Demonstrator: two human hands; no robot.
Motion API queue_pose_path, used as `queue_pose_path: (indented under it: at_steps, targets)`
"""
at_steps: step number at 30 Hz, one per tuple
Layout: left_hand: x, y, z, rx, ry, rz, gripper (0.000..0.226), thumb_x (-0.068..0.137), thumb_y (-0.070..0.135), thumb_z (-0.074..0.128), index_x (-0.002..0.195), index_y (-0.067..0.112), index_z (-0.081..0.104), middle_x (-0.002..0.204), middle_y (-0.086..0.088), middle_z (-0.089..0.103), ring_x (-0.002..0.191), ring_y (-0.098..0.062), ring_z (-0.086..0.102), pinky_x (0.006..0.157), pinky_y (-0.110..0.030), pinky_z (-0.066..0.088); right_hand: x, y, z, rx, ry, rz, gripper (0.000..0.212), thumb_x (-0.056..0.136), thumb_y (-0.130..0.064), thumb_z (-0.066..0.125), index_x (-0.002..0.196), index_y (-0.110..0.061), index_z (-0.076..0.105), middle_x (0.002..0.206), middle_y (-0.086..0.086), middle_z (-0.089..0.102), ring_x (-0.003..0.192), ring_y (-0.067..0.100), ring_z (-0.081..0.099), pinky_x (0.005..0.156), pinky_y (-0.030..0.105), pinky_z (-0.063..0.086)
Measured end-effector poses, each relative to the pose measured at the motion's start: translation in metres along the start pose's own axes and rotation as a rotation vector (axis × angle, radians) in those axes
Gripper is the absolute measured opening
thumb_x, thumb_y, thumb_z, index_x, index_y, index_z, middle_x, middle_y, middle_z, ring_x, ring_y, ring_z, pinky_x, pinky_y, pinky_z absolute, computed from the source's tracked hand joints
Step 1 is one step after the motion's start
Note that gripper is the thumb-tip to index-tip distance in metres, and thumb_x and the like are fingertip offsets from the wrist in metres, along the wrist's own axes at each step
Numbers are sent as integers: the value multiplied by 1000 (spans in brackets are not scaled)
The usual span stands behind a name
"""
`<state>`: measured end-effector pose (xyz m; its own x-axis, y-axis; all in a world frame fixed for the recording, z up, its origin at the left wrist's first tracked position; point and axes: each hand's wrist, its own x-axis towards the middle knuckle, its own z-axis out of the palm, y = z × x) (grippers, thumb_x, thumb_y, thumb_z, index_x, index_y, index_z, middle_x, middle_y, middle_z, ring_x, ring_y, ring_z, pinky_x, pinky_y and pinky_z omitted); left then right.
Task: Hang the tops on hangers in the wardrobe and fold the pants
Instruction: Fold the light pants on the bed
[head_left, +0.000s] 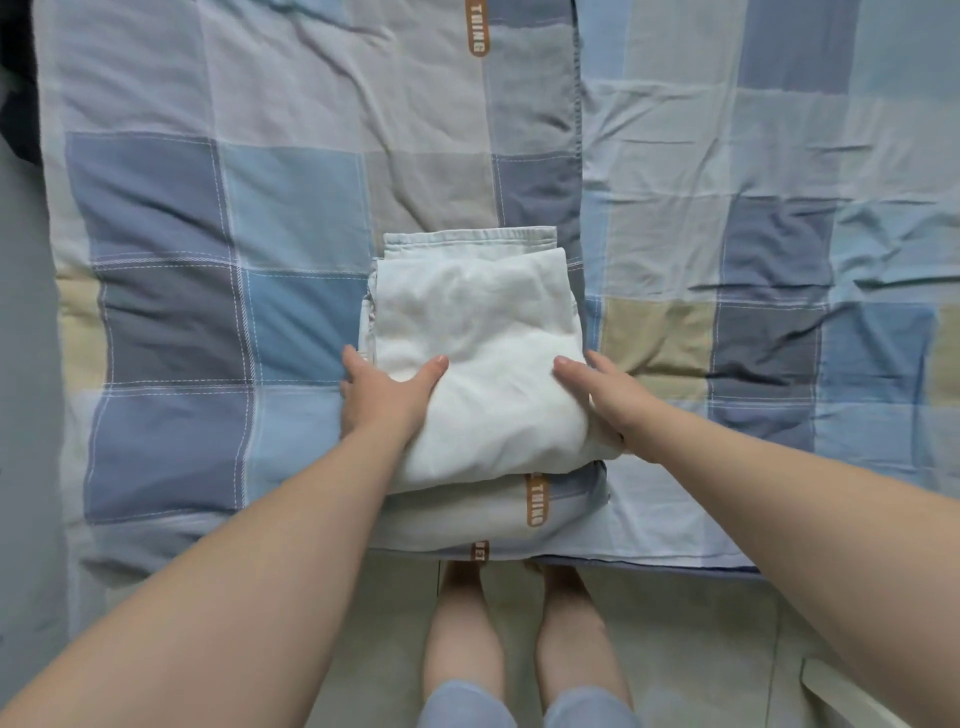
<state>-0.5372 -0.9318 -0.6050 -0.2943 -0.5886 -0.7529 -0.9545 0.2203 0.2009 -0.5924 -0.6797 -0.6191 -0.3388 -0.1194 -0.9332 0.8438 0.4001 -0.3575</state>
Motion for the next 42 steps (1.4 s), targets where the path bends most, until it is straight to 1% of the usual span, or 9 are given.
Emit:
queue_pose_path:
  at_steps: [3,9,12,15,22,28,34,37,42]
  targets:
    - [4,-5,-8,11,-78,-47,115,66,75,75,150,14,26,150,-8,47,132,-35,50,109,-45,41,1,0,-3,0,-49,-14,53,89,-51,68,133,-25,53,124,-8,66,108,15,65,97,39,52]
    - [-10,-5,-20,-79,-366,-115,85,74,61,80,137,9,55,130,-9,66,114,-33,65,101,-42,52,-34,5,2,-14,-9,-39,50,89,-50,69,132,-32,51,119,-13,61,101,7,60,70,22,49]
    - [-30,-5,-36,-29,-658,-170,50,88,58,69,120,19,65,92,3,79,82,-14,76,73,-26,61,-60,20,-1,33,-7,13,66,85,-58,70,139,-25,51,132,-4,62,112,17,62,93,35,52]
    - [-48,-16,-57,75,-830,-205,54,92,61,61,129,22,63,115,-1,75,106,-22,71,98,-36,53,-97,43,3,151,-122,246,80,69,-73,74,134,-27,59,126,3,70,113,30,67,102,45,50]
    - [-120,-55,-107,108,-999,-275,55,84,62,68,121,22,69,115,-4,76,99,-25,75,83,-34,57,-195,95,52,641,-201,366,50,82,-54,69,120,-20,70,120,9,73,99,30,74,83,41,52]
    - [-174,-68,-129,298,-669,161,48,69,70,77,95,31,69,93,18,72,88,-10,69,75,-28,51,-275,123,66,814,7,232,40,92,-21,66,131,-10,64,125,15,69,117,36,65,103,48,49]
    - [-250,-44,-105,269,-592,499,63,71,68,70,119,26,71,114,10,72,102,-14,67,89,-33,51,-368,137,33,819,342,-84,34,87,-5,72,119,-16,67,109,7,76,96,27,75,79,39,60]
    - [-297,-21,-82,240,-627,640,48,79,60,72,116,29,68,108,14,71,96,-7,65,77,-25,48,-420,152,14,855,510,-227,31,85,-5,75,109,-23,67,99,-4,78,84,13,75,62,23,58]
    - [-394,11,-34,299,-694,858,52,84,59,71,126,30,63,108,11,68,94,-11,64,82,-33,50,-502,200,-18,913,776,-406,35,86,-3,75,108,-28,63,101,-11,75,87,3,73,67,16,55]
